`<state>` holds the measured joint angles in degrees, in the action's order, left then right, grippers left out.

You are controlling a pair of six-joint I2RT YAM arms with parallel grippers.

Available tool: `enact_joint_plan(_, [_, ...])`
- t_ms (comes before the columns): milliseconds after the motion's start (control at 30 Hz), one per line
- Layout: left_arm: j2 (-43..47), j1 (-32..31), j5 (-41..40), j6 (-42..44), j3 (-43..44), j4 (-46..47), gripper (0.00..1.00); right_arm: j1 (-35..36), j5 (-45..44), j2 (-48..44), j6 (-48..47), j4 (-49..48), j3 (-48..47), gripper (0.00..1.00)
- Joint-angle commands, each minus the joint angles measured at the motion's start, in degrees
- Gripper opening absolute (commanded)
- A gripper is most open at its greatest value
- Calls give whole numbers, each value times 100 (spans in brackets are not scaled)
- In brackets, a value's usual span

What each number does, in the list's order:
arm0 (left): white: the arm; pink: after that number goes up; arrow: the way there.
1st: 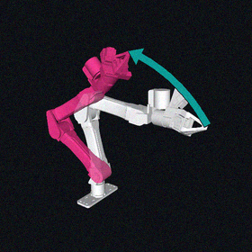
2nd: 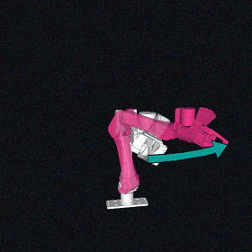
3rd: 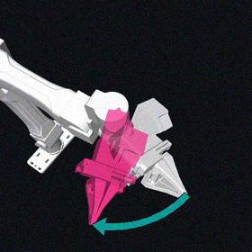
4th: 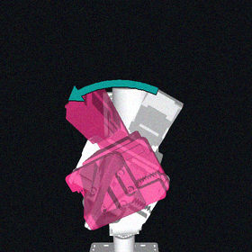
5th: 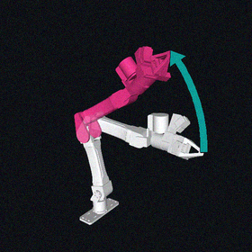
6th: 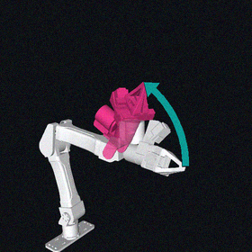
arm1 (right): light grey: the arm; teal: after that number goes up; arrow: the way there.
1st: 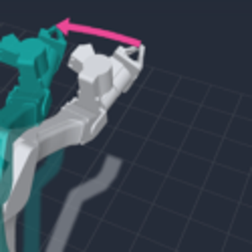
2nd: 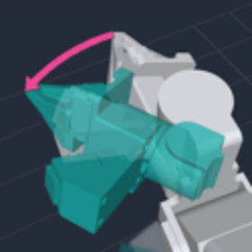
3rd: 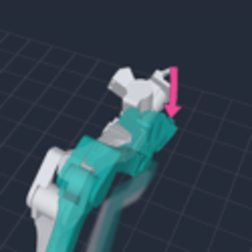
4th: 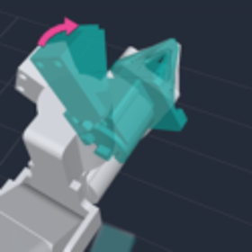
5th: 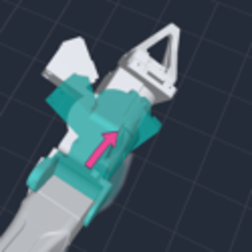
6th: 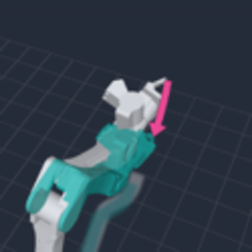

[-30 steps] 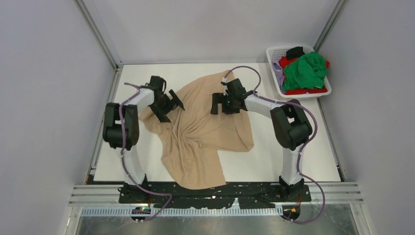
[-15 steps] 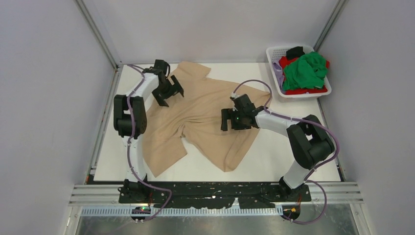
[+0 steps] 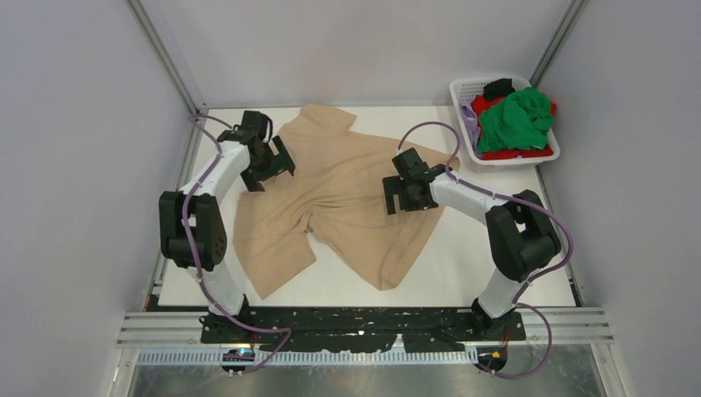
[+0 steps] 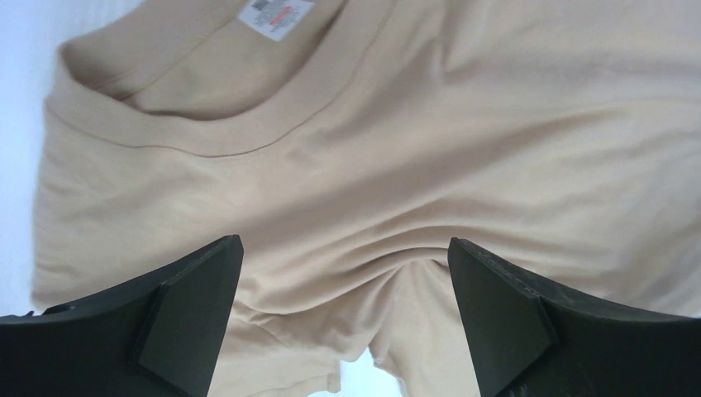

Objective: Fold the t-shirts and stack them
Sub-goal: Flatten out the tshirt

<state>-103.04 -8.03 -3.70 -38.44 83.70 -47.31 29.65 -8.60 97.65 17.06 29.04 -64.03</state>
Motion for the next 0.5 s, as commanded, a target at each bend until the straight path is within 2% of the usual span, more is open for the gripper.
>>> enact_joint_plan(0, [143,-56,1092,74,-238,973,100,-3,-538,102,313,361,-79,96])
enact_joint_plan(100, [-183,-110,1590,52,-242,1313,100,-10,-927,83,458,472,57,95])
enact_joint_plan(233, [-782,109,2206,-146,-76,1293,100,-85,-1080,-20,594,547,324,95])
enact_joint_plan(467, [-889,417,1865,-265,-478,1309,100,-360,-1137,-229,767,520,816,95])
